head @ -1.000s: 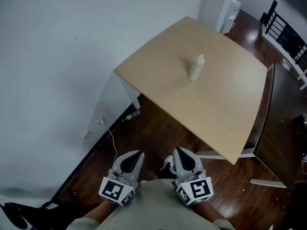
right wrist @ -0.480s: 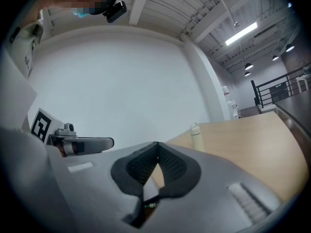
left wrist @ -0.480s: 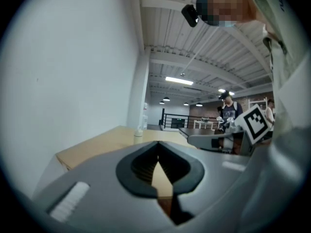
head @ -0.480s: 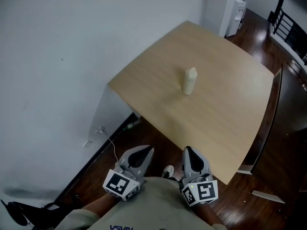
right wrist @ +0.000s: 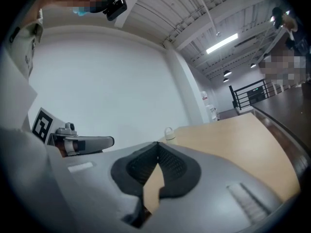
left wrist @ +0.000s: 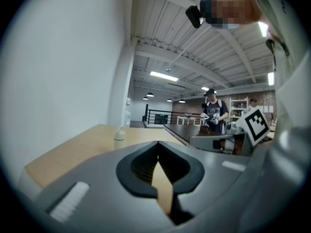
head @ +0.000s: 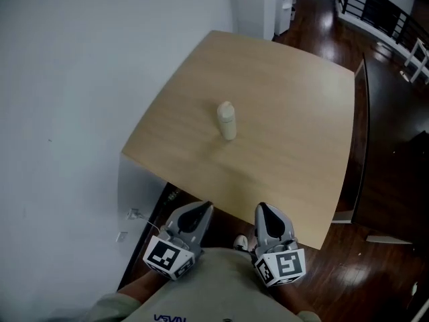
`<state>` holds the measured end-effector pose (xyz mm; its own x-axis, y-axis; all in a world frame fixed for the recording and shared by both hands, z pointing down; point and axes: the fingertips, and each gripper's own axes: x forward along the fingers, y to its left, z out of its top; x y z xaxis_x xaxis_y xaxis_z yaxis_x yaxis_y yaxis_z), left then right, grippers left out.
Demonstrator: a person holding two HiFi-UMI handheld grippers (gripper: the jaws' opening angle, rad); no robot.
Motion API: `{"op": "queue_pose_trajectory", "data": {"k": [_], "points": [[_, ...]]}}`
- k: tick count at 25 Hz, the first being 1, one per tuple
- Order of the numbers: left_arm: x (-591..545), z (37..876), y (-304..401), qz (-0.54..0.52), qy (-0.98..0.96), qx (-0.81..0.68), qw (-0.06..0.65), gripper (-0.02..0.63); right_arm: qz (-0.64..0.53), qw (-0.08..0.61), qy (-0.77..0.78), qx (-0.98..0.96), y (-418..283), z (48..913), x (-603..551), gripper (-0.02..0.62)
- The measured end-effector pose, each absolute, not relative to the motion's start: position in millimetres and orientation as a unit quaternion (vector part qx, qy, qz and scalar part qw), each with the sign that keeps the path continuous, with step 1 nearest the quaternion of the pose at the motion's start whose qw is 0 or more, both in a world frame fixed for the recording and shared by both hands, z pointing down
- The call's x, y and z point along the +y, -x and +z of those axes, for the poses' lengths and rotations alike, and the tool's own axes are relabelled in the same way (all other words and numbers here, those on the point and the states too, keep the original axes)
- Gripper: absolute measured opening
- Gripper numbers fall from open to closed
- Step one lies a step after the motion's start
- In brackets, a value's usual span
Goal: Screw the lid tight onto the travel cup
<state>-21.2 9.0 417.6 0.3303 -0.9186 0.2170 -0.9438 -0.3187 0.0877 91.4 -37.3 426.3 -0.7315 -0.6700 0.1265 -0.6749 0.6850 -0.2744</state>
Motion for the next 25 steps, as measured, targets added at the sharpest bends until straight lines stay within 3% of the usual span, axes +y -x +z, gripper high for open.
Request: {"op": "queue_pose_trajectory", "data": {"k": [16,25], "points": [[-104,425,112,0.026,-0.891,-0.438,0.121,0.003,0.126,0.050,-0.540,-0.830,-23,404,-108,-0.003],[-164,470,121,0.055,-0.917,-0.379,0.107,0.032,0.113,0.074,-0.580,-0.803,-15,405,-143,-0.003]]}}
